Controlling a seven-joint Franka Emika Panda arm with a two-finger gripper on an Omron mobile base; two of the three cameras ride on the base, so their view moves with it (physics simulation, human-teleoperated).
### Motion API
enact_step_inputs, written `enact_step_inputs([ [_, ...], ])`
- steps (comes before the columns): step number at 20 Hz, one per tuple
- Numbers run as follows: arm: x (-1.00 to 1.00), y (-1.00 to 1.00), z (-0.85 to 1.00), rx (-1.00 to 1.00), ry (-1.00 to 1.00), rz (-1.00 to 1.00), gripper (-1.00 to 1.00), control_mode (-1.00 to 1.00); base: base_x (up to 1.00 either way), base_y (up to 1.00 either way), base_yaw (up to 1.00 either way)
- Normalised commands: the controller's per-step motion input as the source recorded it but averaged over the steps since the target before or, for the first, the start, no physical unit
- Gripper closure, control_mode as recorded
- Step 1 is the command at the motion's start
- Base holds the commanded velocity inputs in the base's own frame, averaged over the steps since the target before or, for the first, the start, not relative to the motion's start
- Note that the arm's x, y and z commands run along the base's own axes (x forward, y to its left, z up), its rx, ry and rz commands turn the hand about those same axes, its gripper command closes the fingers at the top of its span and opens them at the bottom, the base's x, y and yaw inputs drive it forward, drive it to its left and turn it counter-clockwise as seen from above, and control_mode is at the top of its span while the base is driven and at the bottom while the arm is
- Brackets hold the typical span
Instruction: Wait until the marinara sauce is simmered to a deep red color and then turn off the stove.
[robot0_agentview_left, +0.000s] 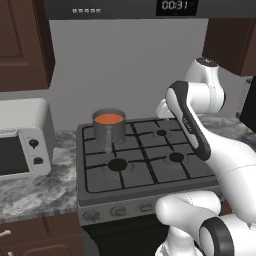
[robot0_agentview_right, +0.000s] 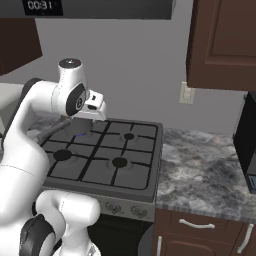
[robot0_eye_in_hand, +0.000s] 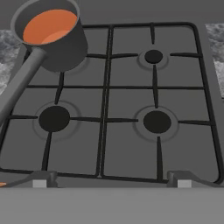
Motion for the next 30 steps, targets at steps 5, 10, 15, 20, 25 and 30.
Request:
enact_step_inputs([
  [5,0.00,0.00,0.00,0.00,0.00,0.00,-1.00,-1.00,0.00,0.00,0.00],
  [10,0.00,0.00,0.00,0.00,0.00,0.00,-1.00,-1.00,0.00,0.00,0.00],
  [15,0.00,0.00,0.00,0.00,0.00,0.00,-1.00,-1.00,0.00,0.00,0.00],
  [20,0.00,0.00,0.00,0.00,0.00,0.00,-1.00,-1.00,0.00,0.00,0.00],
  [25,0.00,0.00,0.00,0.00,0.00,0.00,-1.00,-1.00,0.00,0.00,0.00],
  [30,0.00,0.00,0.00,0.00,0.00,0.00,-1.00,-1.00,0.00,0.00,0.00],
])
